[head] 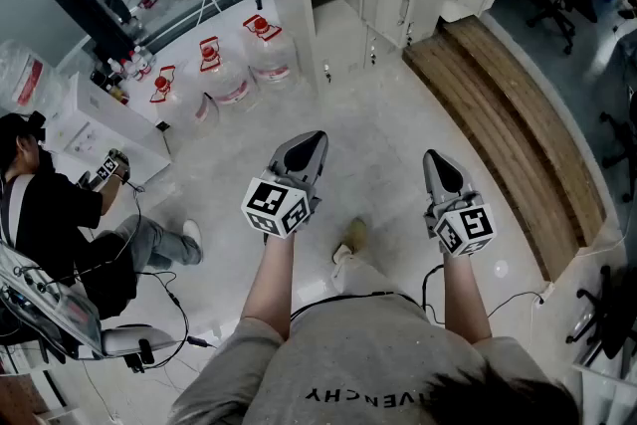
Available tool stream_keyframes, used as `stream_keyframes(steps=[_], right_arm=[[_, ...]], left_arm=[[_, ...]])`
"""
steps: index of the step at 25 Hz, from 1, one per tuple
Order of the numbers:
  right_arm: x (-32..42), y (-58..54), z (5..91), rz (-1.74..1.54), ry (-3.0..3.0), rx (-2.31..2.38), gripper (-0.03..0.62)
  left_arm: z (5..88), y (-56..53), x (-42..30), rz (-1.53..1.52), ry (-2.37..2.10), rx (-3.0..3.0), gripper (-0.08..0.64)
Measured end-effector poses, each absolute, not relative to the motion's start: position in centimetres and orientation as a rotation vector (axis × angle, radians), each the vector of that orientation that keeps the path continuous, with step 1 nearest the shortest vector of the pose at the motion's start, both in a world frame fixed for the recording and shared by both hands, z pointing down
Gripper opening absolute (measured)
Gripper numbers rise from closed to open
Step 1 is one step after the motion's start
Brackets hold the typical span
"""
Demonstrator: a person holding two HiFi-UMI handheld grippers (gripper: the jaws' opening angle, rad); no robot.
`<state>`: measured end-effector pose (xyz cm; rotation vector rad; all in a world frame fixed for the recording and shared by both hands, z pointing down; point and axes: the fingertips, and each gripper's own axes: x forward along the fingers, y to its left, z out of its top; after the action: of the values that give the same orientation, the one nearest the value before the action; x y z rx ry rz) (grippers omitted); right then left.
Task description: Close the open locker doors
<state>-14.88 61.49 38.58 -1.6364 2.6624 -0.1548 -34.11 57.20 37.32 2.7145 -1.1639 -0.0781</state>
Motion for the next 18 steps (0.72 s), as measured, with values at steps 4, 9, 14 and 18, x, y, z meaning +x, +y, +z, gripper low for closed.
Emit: stream_keyframes(steps=[4, 9, 14, 18], right_arm=[[-15.8, 55.8, 38.4, -0.101, 2.660, -1.619, -0.003], [-16.2, 50.5, 39.6, -0.166, 2.654, -1.620, -0.003], [-15.5, 45.6, 40.5, -0.193, 2.642, -1.641, -0.003], [-14.5, 42.4, 40.8, -0.224, 2.613, -1.647, -0.003]], left_arm=[[37.6, 51.7, -34.4, -0.093, -1.163, 2.735, -0.003], [38.5, 46.3, -35.9, -0.107, -1.198, 2.662, -0.003], [38.4, 41.2, -35.5, -0.062, -1.205, 2.679, -0.003], [38.6, 37.6, -34.3, -0.041, -1.186, 2.681, -0.003]])
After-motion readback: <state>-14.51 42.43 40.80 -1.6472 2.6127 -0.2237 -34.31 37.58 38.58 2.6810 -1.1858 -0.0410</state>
